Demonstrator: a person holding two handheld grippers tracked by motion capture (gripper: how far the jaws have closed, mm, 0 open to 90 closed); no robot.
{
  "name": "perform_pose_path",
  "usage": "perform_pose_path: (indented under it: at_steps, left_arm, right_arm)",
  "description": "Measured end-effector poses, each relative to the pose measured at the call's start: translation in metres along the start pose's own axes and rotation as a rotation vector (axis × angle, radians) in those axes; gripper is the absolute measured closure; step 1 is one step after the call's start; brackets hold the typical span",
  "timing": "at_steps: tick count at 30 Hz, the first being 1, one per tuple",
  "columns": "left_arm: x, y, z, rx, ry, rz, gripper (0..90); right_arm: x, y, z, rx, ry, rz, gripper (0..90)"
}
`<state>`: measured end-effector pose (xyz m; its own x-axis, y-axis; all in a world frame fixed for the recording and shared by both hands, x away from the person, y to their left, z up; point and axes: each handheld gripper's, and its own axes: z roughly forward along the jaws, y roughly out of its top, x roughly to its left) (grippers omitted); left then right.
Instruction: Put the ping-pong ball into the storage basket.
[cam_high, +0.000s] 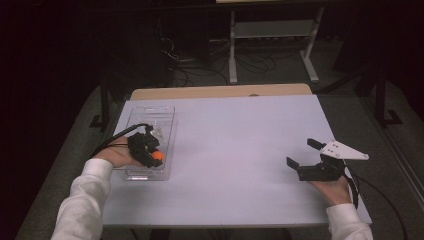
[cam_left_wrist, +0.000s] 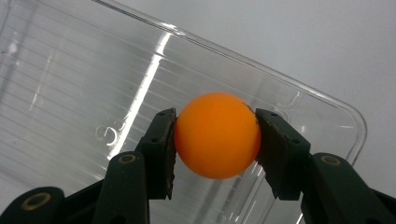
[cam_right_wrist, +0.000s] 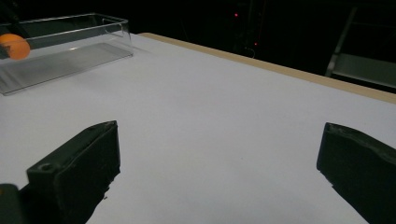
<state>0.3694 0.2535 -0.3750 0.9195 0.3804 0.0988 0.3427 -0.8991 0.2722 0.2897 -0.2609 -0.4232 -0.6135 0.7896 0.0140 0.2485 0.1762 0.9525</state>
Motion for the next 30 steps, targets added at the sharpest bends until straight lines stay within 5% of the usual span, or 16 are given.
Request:
perform_pose_path:
  at_steps: [25, 30]
  left_arm:
    - [-0.003, 0.001, 0.015, 0.035, 0.002, 0.012, 50.3]
    - [-0.002, 0.001, 0.013, 0.026, 0.009, 0.003, 43.9]
  right_arm:
    - [0.0, 0.0, 0.0, 0.001, -0.002, -0.002, 0.0]
    - [0.001, 0.0, 0.0, 0.001, -0.002, -0.002, 0.0]
